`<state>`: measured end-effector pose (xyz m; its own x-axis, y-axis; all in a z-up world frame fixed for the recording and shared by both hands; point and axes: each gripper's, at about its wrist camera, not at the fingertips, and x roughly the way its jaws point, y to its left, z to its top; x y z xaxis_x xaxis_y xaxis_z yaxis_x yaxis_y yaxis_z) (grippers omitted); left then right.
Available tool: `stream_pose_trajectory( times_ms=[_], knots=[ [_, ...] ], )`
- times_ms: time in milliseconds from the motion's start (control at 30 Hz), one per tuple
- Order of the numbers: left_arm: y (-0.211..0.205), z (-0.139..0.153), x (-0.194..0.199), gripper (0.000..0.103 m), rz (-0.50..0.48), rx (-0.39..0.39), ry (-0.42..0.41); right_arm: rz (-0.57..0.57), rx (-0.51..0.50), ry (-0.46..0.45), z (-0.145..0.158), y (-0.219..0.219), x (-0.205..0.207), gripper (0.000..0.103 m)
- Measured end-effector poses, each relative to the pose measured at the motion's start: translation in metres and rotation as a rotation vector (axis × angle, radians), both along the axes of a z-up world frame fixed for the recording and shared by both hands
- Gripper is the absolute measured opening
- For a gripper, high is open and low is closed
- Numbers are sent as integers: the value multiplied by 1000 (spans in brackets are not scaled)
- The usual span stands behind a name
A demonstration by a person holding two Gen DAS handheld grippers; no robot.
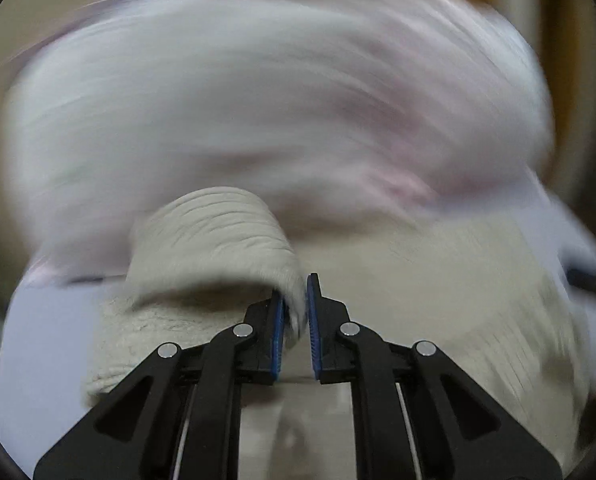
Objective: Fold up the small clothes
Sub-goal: 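Grasp the other sleeve with the left gripper and fold it across the body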
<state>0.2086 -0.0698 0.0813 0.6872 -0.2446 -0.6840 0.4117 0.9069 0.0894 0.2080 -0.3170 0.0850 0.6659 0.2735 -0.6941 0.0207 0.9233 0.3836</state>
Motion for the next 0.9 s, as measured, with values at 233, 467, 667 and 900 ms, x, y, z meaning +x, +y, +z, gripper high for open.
stream_pose_trajectory(
  times_ms=[233,467,667,900],
  knots=[
    [-13,4,-59,68,-109,23,-82,-29,130,109,-26,-24,7,79],
    [98,9,-92,68,35,-140,33,44,296,235,-50,0,55,53],
    [116,-21,-132,72,63,-153,131,89,174,247,-45,68,121,59],
    [128,-35,-141,73,106,-154,173,68,9,236,-66,113,172,6]
  ],
)
